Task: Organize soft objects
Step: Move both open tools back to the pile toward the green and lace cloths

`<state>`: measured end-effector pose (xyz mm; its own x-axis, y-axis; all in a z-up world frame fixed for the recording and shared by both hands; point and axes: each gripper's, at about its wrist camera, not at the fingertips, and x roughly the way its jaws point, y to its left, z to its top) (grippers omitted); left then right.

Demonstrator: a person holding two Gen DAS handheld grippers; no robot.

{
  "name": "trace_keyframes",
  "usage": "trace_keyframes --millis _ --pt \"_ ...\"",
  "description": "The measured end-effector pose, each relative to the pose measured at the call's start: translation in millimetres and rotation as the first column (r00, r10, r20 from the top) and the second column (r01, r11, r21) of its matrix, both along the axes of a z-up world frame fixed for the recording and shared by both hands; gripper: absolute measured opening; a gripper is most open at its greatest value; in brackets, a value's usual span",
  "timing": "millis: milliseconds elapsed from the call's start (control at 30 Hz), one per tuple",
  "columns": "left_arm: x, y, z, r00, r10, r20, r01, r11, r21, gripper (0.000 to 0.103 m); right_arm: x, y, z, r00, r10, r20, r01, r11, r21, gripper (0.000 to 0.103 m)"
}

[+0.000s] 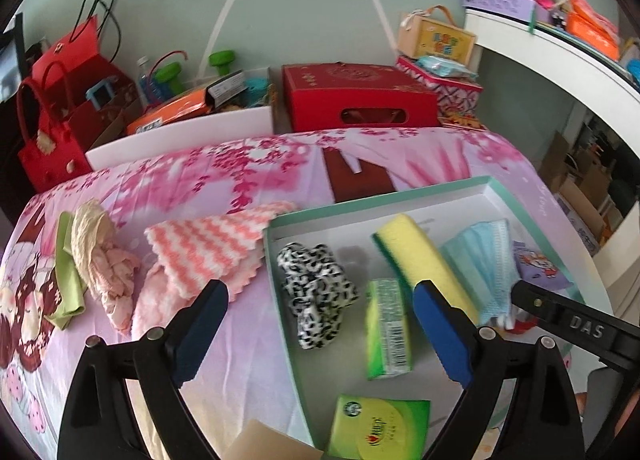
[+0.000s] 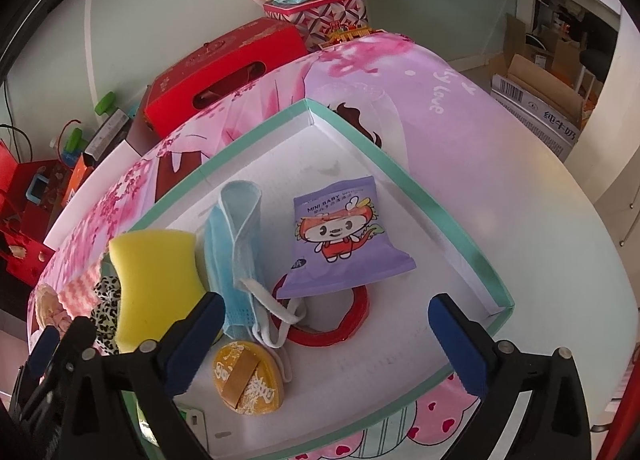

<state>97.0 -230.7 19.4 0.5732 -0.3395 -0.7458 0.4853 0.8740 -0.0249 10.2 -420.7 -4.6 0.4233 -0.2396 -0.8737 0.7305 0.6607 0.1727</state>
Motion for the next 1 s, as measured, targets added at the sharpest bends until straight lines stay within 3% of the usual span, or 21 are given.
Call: trace_keyframes --millis 700,1000 --pt "23 28 -12 0.991 0.115 -0.075 -0.114 0.993 0.008 0.099 11 14 3 0.999 0.037 -0.008 -0.037 0.999 -0.009 0.103" --pt "43 77 -5 0.966 0.236 -0.101 -0.238 0.971 -0.009 0.099 28 50 27 0.993 0.109 0.053 -0.105 0.992 -0.062 0.103"
